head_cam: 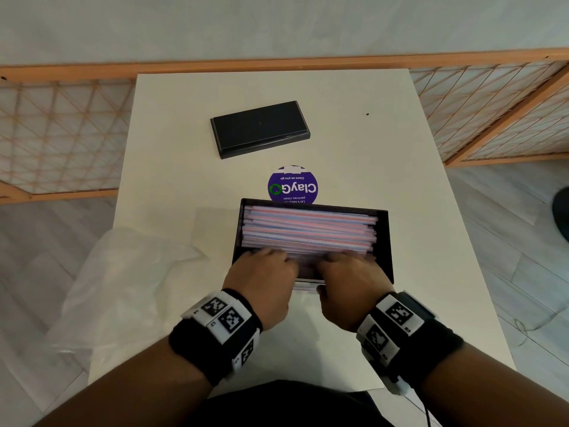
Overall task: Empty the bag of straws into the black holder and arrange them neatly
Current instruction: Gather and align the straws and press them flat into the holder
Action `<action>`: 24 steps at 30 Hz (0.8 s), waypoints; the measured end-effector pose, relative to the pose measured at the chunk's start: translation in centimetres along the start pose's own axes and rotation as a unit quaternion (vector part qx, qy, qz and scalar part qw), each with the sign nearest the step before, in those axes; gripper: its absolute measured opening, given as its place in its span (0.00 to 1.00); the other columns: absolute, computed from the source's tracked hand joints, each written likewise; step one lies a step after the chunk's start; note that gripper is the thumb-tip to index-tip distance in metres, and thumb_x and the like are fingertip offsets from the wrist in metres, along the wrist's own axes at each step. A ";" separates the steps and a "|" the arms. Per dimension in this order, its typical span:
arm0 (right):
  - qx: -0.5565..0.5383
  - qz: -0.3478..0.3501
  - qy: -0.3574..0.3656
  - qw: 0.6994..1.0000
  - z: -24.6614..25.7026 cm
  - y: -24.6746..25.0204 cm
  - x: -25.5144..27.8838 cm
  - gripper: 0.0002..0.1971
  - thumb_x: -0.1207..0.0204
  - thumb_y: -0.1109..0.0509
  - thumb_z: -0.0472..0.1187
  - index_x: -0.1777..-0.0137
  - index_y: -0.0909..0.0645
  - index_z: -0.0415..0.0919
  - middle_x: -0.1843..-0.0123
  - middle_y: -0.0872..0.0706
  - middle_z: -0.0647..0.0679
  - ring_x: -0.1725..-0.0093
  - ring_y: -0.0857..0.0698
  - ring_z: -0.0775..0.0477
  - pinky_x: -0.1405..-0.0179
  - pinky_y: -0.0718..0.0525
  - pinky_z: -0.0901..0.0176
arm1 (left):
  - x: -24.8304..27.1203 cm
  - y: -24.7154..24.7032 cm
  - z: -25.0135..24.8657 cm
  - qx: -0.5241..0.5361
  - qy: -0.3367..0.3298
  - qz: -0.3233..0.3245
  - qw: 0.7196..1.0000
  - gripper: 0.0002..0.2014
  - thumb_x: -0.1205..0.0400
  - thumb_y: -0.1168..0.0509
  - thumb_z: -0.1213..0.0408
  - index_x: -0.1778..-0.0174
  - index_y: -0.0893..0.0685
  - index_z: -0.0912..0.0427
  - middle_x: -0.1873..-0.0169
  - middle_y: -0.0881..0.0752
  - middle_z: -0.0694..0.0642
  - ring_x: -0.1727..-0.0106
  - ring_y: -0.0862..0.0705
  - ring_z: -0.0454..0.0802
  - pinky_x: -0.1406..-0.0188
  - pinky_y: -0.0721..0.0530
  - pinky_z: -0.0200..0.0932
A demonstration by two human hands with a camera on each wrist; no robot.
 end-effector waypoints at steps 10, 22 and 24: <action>-0.014 0.002 -0.026 1.000 -0.6 0.1 -0.5 0.12 0.25 0.36 0.46 0.45 0.17 0.50 0.42 0.14 0.53 0.41 0.16 0.42 0.46 0.19 0.53 | -0.5 -0.8 0.8 0.008 0.037 0.036 0.999 0.07 0.18 0.37 0.62 0.47 0.16 0.53 0.45 0.14 0.53 0.42 0.15 0.56 0.44 0.16 0.50; 0.007 0.014 -0.023 1.000 -0.9 -0.3 -0.8 0.10 0.25 0.36 0.46 0.48 0.15 0.49 0.50 0.11 0.51 0.48 0.13 0.40 0.49 0.20 0.54 | -0.5 -0.6 0.7 0.020 0.037 0.039 0.998 0.09 0.19 0.39 0.68 0.49 0.17 0.52 0.48 0.13 0.53 0.44 0.14 0.59 0.49 0.16 0.50; 0.010 0.009 -0.011 1.000 -0.5 0.2 -0.5 0.11 0.25 0.36 0.46 0.47 0.16 0.49 0.48 0.12 0.51 0.46 0.14 0.40 0.47 0.19 0.53 | -0.3 0.1 0.6 0.023 0.025 0.023 0.999 0.07 0.20 0.37 0.67 0.50 0.17 0.53 0.50 0.13 0.54 0.47 0.14 0.60 0.52 0.16 0.49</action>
Point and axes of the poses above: each hand's wrist, its own x-axis away from the middle knuckle, its own y-axis out of the back of the hand, z = x × y, the point moved 10 cm from there along -x, towards the middle knuckle
